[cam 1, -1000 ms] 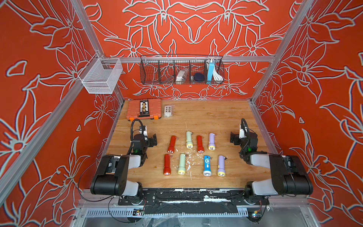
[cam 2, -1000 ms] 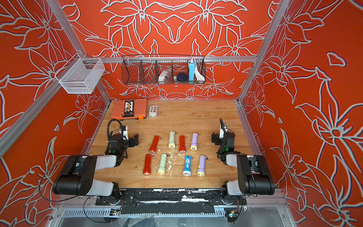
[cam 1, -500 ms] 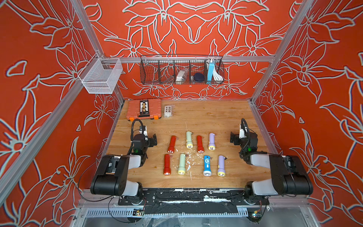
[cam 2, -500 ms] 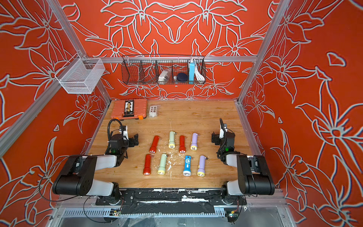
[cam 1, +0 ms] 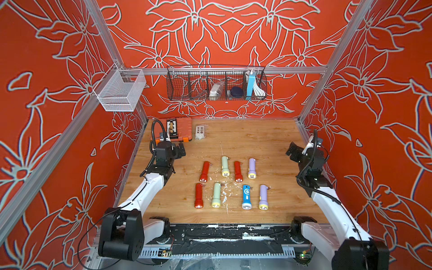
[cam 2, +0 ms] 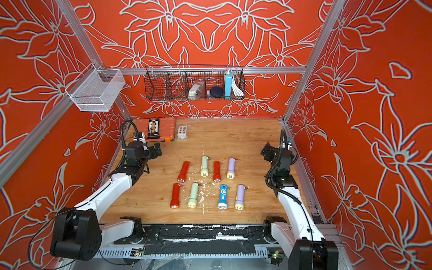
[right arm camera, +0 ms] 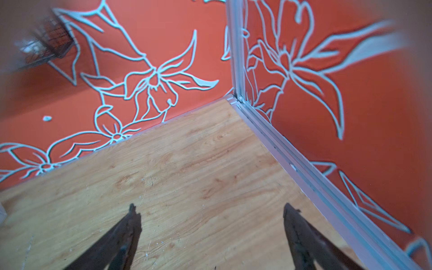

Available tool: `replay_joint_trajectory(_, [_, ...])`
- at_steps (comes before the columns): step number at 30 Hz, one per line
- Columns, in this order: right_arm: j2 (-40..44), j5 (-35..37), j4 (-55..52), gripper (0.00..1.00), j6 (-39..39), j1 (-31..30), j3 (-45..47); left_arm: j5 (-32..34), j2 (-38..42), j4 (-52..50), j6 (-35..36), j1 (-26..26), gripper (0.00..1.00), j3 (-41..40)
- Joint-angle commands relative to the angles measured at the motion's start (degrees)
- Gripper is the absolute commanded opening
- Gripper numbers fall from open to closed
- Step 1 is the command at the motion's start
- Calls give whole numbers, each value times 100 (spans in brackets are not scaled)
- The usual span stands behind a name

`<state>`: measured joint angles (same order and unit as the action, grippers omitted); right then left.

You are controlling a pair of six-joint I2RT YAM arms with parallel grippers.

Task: Close the plug at the bottom of the flashlight
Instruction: Pick up the flashlight from the center of the board.

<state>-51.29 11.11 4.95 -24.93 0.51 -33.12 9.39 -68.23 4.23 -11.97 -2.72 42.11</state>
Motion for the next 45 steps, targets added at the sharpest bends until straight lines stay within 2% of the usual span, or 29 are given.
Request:
replay_joint_trajectory(1, [402,-238,-1054,98,-965,37,-103,-707,106,-1699,-725,-91,100,402])
replay_joint_trajectory(4, [384,-737,-1973,98,-864,38,-517,-1087,144,-2443,-910,-257,100,574])
replay_joint_trajectory(8, [-114,-1154,-3194,98,-509,37,-1104,-1474,254,-3030,-1043,-535,99,527])
replay_joint_trajectory(14, [-874,-1601,-4147,98,-41,20,-1800,-1426,-3,-3460,-1057,-1269,96,830])
replay_joint_trajectory(20, [-1201,-1720,-4384,98,243,-53,-2111,-1115,-1011,-3871,-879,-1875,93,1587])
replay_joint_trajectory(28, [-1478,-1675,-4511,98,509,-226,-2346,-912,-2092,-4019,-640,-2126,88,2131])
replay_joint_trajectory(32, [-1552,-1674,-4511,98,520,-327,-2327,-967,-2558,-4079,-554,-2236,79,2347])
replay_joint_trajectory(38, [-1451,-1704,-4514,98,489,-341,-2201,-745,-3016,-3992,-594,-2529,77,2424])
replay_joint_trajectory(45, [-1486,-1783,-4486,98,463,-344,-2137,-502,-3473,-3995,-645,-2569,71,2571])
